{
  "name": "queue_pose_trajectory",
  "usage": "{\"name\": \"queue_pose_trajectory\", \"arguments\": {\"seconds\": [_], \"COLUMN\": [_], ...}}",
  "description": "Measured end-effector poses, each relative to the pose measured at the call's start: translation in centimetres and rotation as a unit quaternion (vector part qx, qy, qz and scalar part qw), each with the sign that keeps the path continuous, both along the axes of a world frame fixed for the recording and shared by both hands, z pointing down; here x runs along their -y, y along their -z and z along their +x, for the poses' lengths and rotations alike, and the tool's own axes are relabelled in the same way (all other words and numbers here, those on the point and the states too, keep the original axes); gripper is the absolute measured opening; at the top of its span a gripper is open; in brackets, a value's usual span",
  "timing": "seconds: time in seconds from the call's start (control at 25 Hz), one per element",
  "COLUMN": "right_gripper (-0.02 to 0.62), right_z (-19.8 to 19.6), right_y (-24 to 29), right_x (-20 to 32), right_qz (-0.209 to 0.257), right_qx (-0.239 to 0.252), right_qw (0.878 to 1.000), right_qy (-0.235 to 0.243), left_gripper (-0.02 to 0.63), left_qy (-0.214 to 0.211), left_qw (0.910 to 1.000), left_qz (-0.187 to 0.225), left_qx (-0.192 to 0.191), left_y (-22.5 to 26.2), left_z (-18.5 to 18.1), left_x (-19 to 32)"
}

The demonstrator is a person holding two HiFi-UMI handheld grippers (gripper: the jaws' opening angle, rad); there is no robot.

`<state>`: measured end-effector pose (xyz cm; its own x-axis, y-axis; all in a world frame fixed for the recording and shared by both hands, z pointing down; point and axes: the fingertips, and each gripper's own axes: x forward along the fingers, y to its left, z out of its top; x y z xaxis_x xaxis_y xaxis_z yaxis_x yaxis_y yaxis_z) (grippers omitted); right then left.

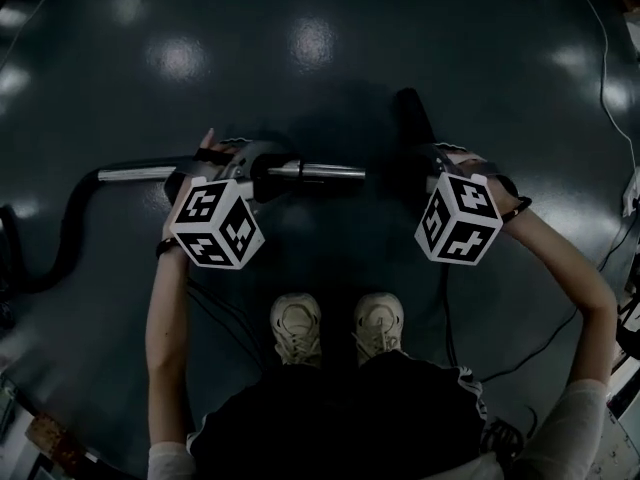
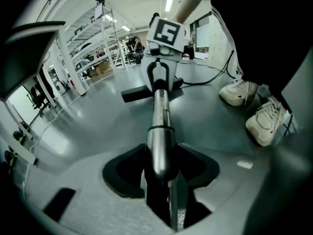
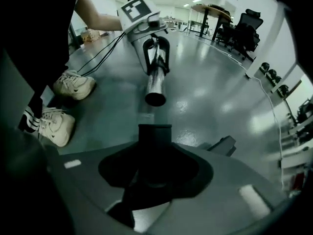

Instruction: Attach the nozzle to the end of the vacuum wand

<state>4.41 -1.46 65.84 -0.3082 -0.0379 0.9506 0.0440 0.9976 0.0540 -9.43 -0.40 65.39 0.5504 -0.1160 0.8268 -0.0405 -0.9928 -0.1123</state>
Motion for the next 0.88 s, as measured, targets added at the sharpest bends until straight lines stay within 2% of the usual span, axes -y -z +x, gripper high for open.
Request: {"name": "queue_pose_trajectory", "arguments": {"seconds": [0.2, 0.44, 0.76, 0.88], "right_gripper": [0.184, 0.184, 0.184, 0.184], "right_z": [-2.1, -3.7, -3.5, -3.4], "right_y": [-0.5, 0.9, 1.2, 1.3], "right_x": [-0.7, -0.4, -0.5, -0.7], "right_qz": [0.018, 0.029, 0.042, 0.046], "right_qx": [0.004, 0.023, -0.014, -0.036], "right_qw": [1.0, 0.999, 0.999, 0.998], "right_qy": [-0.024, -0.009, 0.006, -0.013], "left_gripper": [0.198, 0.198, 0.199, 0.199], "left_qy": [-0.008, -0.011, -0.013, -0.017], "left_qw": [0.9998, 0.9999, 0.9999, 0.9997], "left_qz": [-0.003, 0.005, 0.01, 0.014], "left_qx": [-0.017, -0.004, -0.002, 0.007], "left_y": [1.0, 1.0, 1.2, 1.1], "left_z": [0.2, 0.4, 0.3, 0.3], "left_x": [-0.1, 0.2, -0.1, -0.1]}}
